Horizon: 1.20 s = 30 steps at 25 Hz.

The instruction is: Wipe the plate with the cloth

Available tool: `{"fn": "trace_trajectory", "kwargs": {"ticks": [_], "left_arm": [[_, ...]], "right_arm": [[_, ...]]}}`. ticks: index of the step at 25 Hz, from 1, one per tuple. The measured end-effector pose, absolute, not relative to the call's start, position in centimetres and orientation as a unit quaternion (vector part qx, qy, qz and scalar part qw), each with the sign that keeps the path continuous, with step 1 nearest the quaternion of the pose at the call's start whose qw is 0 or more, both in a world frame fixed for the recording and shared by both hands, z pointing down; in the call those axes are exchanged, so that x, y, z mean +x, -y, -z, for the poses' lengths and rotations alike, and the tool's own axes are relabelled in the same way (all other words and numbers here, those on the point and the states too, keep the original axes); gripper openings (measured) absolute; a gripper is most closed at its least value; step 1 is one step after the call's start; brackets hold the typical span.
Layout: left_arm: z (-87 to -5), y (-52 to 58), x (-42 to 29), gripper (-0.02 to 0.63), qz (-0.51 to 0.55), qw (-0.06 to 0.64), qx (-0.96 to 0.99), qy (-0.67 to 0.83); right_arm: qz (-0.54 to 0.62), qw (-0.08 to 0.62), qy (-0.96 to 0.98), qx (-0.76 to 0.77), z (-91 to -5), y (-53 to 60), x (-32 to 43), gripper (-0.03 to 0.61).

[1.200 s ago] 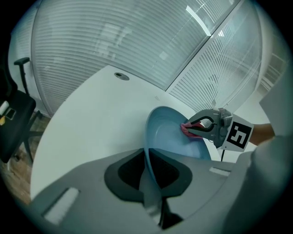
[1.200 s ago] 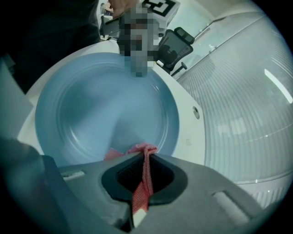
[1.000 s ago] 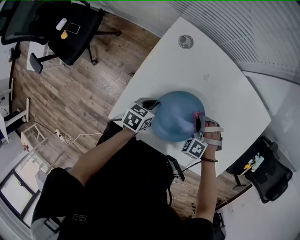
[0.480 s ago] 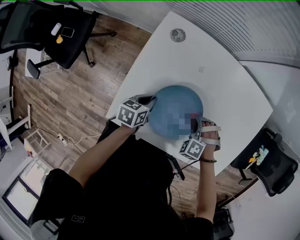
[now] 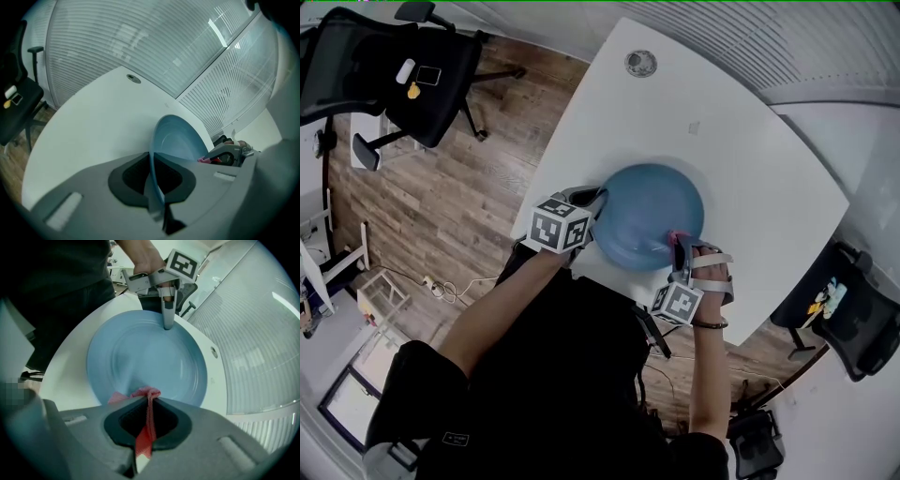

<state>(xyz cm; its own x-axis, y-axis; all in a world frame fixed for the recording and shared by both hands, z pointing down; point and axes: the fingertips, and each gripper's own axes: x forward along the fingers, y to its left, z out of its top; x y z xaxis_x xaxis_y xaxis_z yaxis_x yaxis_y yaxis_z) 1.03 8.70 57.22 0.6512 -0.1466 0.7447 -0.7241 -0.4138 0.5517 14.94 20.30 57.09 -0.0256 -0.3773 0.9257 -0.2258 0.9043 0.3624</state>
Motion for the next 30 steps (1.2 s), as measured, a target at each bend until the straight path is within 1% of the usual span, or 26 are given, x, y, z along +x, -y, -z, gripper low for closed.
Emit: {"fn": "trace_trajectory", "kwargs": {"ticks": [4,10,21,30], "left_arm": [[-57.3,-8.6,1.1,0.014,-0.304,0.475,0.775,0.284],[-57.3,-8.4,1.2,0.017,-0.29,0.496,0.763,0.295],[-57.6,-7.7,1.8,0.029,-0.261,0.541,0.736,0.31],[-57.7,-7.7,2.2,0.031,-0.257,0.553,0.73,0.309]], "right_arm": [[0.043,0.659,0.723,0.205,-57.0,-20.9,14.3,0.012],[-0.015,0.634,0.746,0.204,-56.9,-21.7,13.5,0.012],[-0.071,0.626,0.739,0.238,-56.9,-22.1,13.2,0.012],[-0.103,0.599,0.766,0.211,-57.0,-23.4,9.7,0.012]]}}
